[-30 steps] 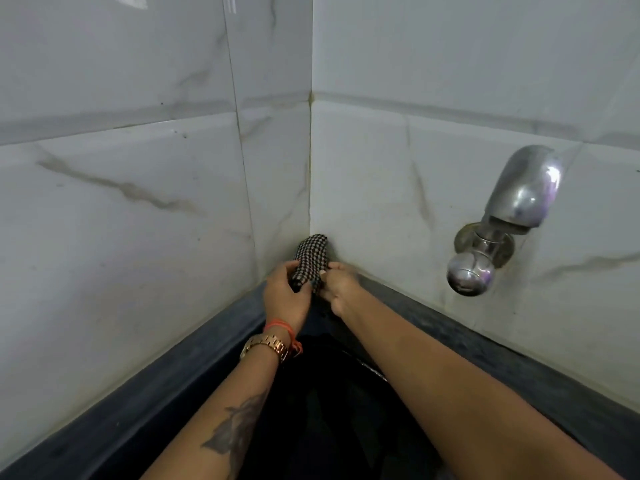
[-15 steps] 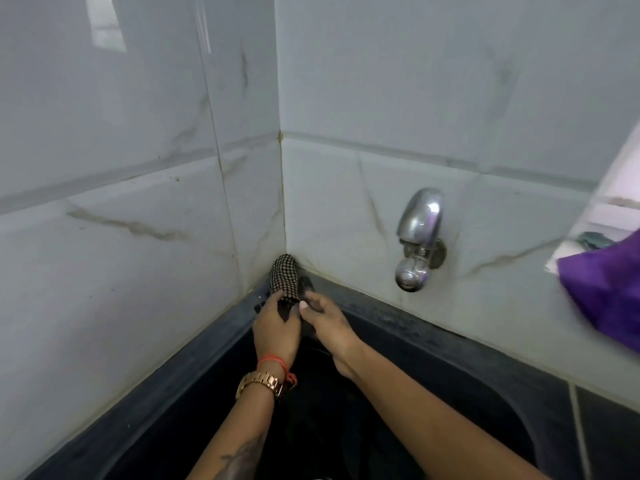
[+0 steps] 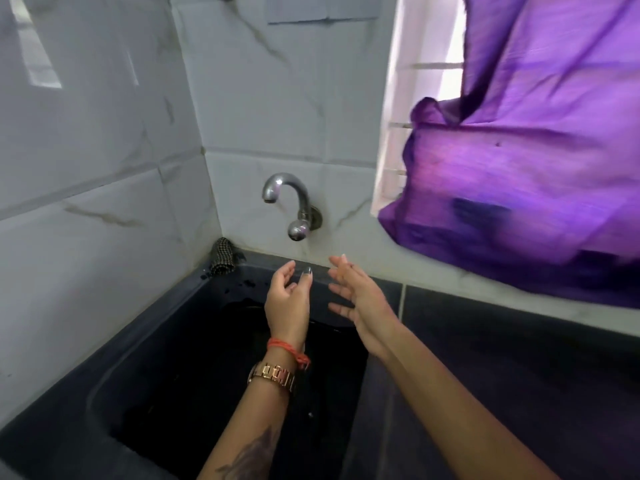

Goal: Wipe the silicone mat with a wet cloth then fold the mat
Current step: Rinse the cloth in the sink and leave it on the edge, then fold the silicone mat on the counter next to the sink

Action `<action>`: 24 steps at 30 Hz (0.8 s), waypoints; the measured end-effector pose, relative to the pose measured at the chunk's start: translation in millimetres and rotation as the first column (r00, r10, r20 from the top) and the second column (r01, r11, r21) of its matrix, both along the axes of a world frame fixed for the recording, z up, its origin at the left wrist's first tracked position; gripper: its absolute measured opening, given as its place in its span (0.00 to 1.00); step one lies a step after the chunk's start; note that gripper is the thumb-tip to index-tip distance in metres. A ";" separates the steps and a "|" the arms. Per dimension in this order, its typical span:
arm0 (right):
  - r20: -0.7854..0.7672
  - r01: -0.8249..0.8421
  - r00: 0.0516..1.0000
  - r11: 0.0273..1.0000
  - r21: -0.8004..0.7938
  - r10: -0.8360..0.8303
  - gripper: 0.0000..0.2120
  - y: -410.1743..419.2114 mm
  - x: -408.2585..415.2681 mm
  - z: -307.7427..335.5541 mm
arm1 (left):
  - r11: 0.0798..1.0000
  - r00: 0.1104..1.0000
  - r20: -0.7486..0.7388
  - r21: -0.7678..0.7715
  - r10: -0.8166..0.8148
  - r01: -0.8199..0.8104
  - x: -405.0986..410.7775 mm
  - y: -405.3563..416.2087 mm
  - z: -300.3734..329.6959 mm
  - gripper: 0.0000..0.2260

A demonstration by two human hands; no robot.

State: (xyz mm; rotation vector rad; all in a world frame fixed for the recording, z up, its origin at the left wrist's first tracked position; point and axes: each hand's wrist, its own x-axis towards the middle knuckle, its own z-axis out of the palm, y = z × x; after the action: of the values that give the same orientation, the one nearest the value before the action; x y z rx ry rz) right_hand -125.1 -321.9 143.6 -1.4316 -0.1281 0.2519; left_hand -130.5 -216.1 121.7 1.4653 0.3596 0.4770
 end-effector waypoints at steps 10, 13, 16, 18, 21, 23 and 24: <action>-0.035 0.218 0.976 0.969 0.117 -0.215 0.20 -185.7 -106.2 3.0 | 0.984 0.984 0.013 0.011 -0.180 0.179 -95.6 -178.9 2.1 0.12; -0.053 0.280 0.960 0.950 0.139 -0.275 0.20 -247.6 -143.3 -6.7 | 0.966 0.966 -0.009 0.016 -0.257 0.257 -130.4 -245.0 -2.3 0.13; -0.078 0.361 0.932 0.920 0.153 -0.353 0.19 -307.8 -181.7 -16.6 | 0.940 0.940 -0.036 0.017 -0.340 0.341 -164.1 -307.8 -6.8 0.14; -0.098 0.420 0.907 0.894 0.158 -0.409 0.19 -344.4 -206.1 -23.2 | 0.915 0.915 -0.051 0.013 -0.401 0.402 -184.1 -345.9 -11.2 0.14; -0.132 0.489 0.871 0.859 0.153 -0.473 0.19 -390.9 -237.9 -30.7 | 0.884 0.881 -0.071 0.004 -0.467 0.468 -208.4 -392.7 -20.3 0.14; -0.149 0.544 0.838 0.825 0.154 -0.525 0.20 -418.3 -254.4 -34.3 | 0.863 0.860 -0.080 0.013 -0.503 0.506 -220.1 -418.2 -26.0 0.14; -0.161 0.572 0.819 0.804 0.160 -0.551 0.21 -430.8 -261.6 -36.1 | 0.850 0.848 -0.085 0.023 -0.522 0.526 -224.1 -429.9 -28.5 0.14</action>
State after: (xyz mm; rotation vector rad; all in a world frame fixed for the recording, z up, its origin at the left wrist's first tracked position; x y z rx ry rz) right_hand -386.7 -752.7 107.4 -1.1888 0.3552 -0.1767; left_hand -354.6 -645.9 93.1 1.5535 -0.0058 -0.0151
